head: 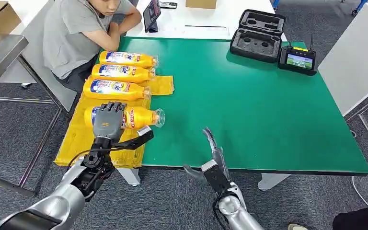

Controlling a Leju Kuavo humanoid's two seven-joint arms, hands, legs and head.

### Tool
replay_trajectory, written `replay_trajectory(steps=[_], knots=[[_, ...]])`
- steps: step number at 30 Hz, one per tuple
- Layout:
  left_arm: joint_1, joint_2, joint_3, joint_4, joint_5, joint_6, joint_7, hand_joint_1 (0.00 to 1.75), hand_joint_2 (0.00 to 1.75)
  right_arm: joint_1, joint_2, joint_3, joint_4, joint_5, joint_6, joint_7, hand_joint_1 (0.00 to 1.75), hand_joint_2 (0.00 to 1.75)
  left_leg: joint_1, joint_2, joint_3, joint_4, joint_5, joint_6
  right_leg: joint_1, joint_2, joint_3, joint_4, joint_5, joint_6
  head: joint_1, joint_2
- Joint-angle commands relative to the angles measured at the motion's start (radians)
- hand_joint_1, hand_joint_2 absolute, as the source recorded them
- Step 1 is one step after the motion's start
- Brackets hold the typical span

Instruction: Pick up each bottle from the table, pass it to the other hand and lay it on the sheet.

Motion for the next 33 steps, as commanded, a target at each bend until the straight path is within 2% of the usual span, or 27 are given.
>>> replay_trajectory(steps=[1, 5, 11, 25, 30, 31, 32, 33], knots=[[-0.158, 0.008, -0.053, 0.193, -0.049, -0.141, 0.03, 1.75, 1.75, -0.049, 0.015, -0.015, 0.051, 0.008, 0.016, 0.005, 0.0, 1.75, 0.001, 0.002, 0.001, 0.002, -0.001, -0.001, 0.001, 0.001, 0.001, 0.001, -0.001, -0.002, 0.0, 0.0], [-0.198, 0.014, -0.083, 0.23, -0.097, -0.255, 0.04, 1.75, 1.75, -0.065, 0.022, -0.004, 0.069, 0.01, 0.03, 0.005, 0.0, 1.75, 0.001, 0.002, 0.001, 0.002, -0.001, -0.001, 0.001, 0.001, 0.0, 0.002, -0.001, -0.002, 0.0, 0.0], [-0.212, 0.015, -0.12, 0.245, -0.148, -0.348, 0.033, 1.75, 1.75, -0.073, 0.031, 0.013, 0.085, 0.007, 0.037, 0.005, 0.0, 1.75, 0.001, 0.002, 0.001, 0.002, -0.001, -0.001, 0.001, 0.002, 0.001, 0.002, -0.001, -0.002, 0.0, 0.0], [-0.221, 0.022, -0.13, 0.259, -0.184, -0.403, 0.055, 1.75, 1.75, -0.099, 0.038, 0.041, 0.109, 0.003, 0.046, 0.005, 0.0, 1.75, 0.001, 0.002, 0.0, 0.001, -0.001, -0.001, 0.001, 0.002, 0.0, 0.001, 0.0, -0.001, 0.0, 0.0], [-0.184, 0.02, -0.091, 0.251, -0.154, -0.356, 0.057, 1.66, 1.75, -0.102, 0.035, 0.048, 0.115, 0.001, 0.041, 0.005, 0.0, 1.75, 0.001, 0.004, 0.002, 0.002, -0.002, -0.001, 0.001, 0.003, 0.002, 0.002, -0.001, -0.002, 0.0, 0.0], [-0.181, 0.018, -0.088, 0.252, -0.151, -0.351, 0.054, 1.61, 1.75, -0.101, 0.034, 0.049, 0.115, 0.001, 0.041, 0.005, 0.0, 1.75, 0.0, 0.003, 0.002, 0.001, -0.001, -0.001, 0.001, 0.002, 0.001, 0.001, -0.001, -0.002, 0.0, 0.0], [-0.178, 0.013, -0.073, 0.254, -0.137, -0.349, 0.049, 1.47, 1.75, -0.101, 0.034, 0.051, 0.113, 0.001, 0.042, 0.005, 0.0, 1.75, 0.001, 0.003, 0.003, 0.002, -0.002, -0.001, 0.001, 0.003, 0.002, 0.002, -0.001, -0.002, 0.0, 0.0], [-0.179, 0.011, -0.08, 0.259, -0.147, -0.351, 0.054, 1.45, 1.75, -0.101, 0.033, 0.053, 0.111, 0.0, 0.042, 0.005, 0.0, 1.75, 0.0, 0.003, 0.002, 0.001, -0.001, -0.001, 0.001, 0.002, 0.002, 0.001, -0.001, -0.002, 0.0, 0.0]])
